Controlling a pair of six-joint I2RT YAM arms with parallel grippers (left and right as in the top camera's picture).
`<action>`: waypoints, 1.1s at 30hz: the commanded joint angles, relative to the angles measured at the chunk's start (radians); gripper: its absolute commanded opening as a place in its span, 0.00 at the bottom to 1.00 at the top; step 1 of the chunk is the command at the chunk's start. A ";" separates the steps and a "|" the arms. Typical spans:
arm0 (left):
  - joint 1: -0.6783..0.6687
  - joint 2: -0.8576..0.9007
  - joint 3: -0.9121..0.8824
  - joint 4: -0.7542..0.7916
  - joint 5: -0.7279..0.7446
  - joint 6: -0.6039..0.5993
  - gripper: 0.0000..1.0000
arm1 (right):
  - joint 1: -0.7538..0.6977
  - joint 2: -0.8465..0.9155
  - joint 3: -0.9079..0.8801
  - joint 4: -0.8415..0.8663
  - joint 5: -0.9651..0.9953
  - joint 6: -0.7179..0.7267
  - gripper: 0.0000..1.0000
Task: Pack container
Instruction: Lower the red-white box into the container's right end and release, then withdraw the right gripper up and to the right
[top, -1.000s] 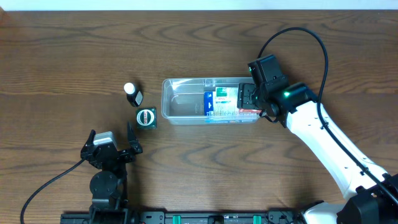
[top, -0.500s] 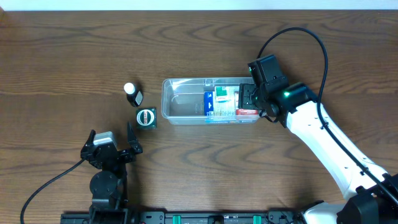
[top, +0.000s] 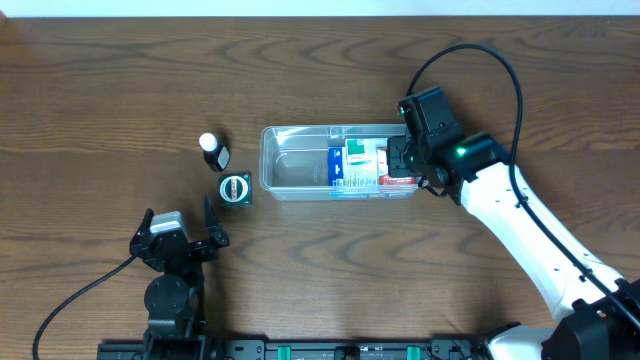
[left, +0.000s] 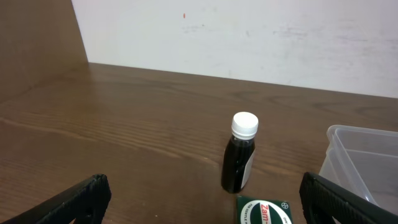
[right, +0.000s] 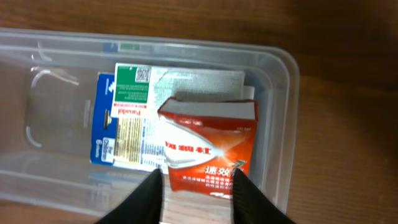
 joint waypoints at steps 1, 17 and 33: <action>0.000 0.002 -0.021 -0.032 -0.027 0.018 0.98 | 0.015 0.007 0.015 0.005 0.044 -0.051 0.24; 0.000 0.002 -0.021 -0.032 -0.027 0.017 0.98 | 0.243 0.077 0.097 0.092 0.154 -0.224 0.46; 0.000 0.002 -0.021 -0.032 -0.027 0.018 0.98 | -0.174 0.080 0.254 -0.114 0.014 -0.074 0.68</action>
